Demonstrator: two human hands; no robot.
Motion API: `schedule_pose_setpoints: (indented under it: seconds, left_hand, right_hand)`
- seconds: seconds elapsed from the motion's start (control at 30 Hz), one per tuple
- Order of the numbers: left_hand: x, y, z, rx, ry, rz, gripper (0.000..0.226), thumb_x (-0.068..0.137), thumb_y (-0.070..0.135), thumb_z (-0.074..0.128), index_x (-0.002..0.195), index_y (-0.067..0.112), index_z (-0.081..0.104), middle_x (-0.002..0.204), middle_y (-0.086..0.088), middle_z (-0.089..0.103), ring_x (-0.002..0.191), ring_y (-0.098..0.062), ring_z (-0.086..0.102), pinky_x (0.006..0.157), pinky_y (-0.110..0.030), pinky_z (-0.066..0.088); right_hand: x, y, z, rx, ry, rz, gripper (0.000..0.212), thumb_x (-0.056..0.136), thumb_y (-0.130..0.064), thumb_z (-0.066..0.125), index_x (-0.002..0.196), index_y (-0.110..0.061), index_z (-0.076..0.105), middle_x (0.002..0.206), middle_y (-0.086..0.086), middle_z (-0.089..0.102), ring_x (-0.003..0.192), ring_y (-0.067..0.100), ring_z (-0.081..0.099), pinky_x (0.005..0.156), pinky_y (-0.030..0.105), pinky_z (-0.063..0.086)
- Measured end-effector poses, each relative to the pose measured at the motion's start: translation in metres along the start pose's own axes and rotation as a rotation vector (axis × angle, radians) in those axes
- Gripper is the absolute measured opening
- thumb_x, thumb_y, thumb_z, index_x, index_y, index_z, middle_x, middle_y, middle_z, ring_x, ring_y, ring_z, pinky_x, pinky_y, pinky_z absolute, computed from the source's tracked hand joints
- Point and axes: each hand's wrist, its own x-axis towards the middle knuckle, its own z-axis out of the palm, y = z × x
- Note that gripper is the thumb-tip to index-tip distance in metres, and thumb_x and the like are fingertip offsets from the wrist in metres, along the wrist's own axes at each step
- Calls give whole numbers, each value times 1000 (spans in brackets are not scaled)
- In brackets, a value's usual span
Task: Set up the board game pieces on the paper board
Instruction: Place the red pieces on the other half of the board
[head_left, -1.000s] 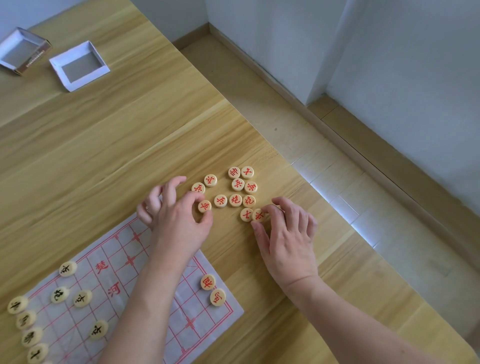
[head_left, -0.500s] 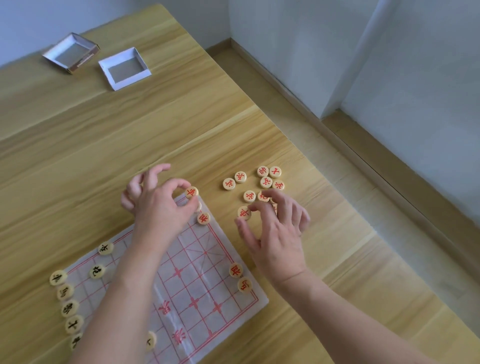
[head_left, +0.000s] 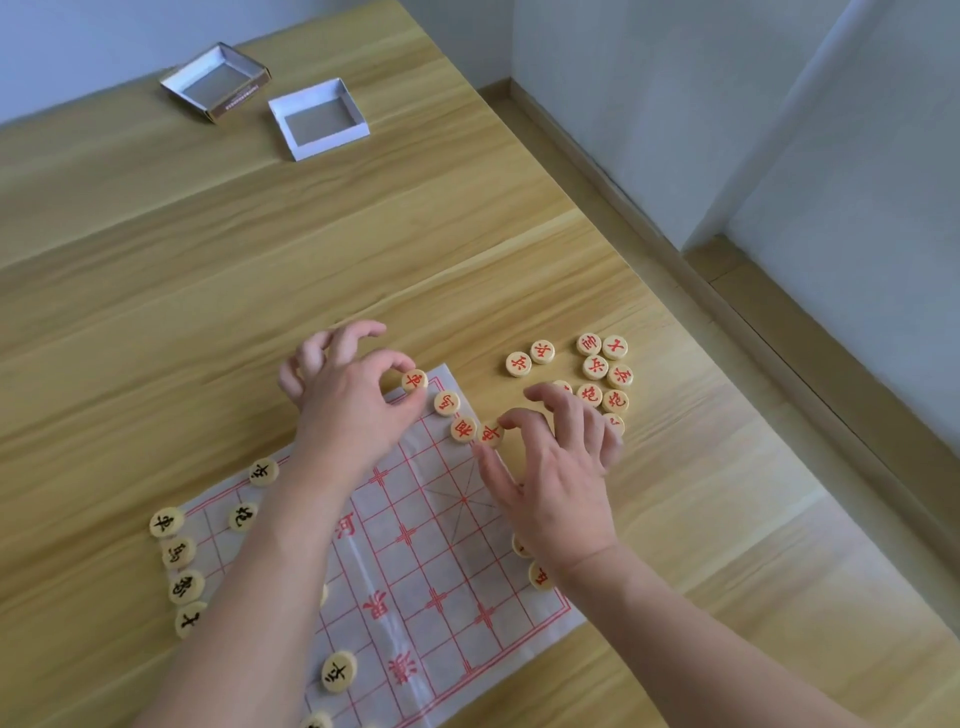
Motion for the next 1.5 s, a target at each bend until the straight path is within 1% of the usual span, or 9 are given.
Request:
schedule_pose_setpoints:
  seconds: [0.13,0.33,0.4,0.5,0.7,0.83,0.93,1.23,1.5]
  left_hand:
    - [7,3,5,-4,-13,16,20,69,49,76,83,36,69,123,20,52,123,-21,34,101,-43,16]
    - [15,3,6,47,-59,66,13,79,46,66,88,38,65,101,18,61,105,-14,43,90,-35,16]
    - [19,2,5,40,-112,112,12,83,39,64,94,40,66,105,18,61,106,-14,44,91,-36,16]
    - [20,1,5,57,-216,206,27,88,25,60,108,44,64,116,20,55,111,-12,42,94,-35,15]
    - [18,0,8,85,-197,186,20,88,37,62,108,41,65,114,17,57,108,-16,45,92,-37,17]
    - [17,0,9,51,-227,259,41,87,12,56,112,44,63,120,22,54,114,-14,41,93,-35,14]
    - [16,-1,8,69,-211,228,47,86,14,58,124,41,57,127,20,51,118,-14,38,98,-38,15]
    - [17,5,12,78,-196,241,39,87,11,57,112,41,64,118,20,56,114,-12,43,97,-37,13]
    - [8,7,8,73,-168,269,63,78,-5,48,121,40,59,126,20,52,117,-12,41,100,-40,14]
  right_hand:
    - [2,1,1,1,-9,3,27,85,-49,59,96,-25,65,123,-2,47,117,21,36,103,34,12]
    - [5,3,2,0,-14,-8,29,84,-50,57,96,-24,66,122,-1,49,116,21,38,100,39,19]
    - [7,3,1,11,-9,-5,29,84,-49,57,95,-24,66,122,-1,50,115,21,38,100,39,19]
    - [8,4,0,15,-10,-5,29,84,-49,57,95,-24,66,122,-1,51,115,21,38,100,39,20]
    - [7,5,0,27,-22,0,29,85,-49,58,95,-23,66,122,0,52,116,21,38,100,39,20]
    - [6,6,0,25,-24,-2,27,85,-48,61,96,-23,66,122,0,52,116,21,39,101,39,20]
    - [5,7,0,25,-35,3,27,84,-47,62,96,-23,66,122,0,51,117,21,39,101,39,20]
    - [0,7,-1,24,-36,20,29,85,-49,55,95,-24,65,122,-1,50,118,19,37,101,40,19]
    - [-10,8,-7,23,-30,26,29,85,-49,54,95,-25,65,123,-2,50,119,18,35,103,35,13]
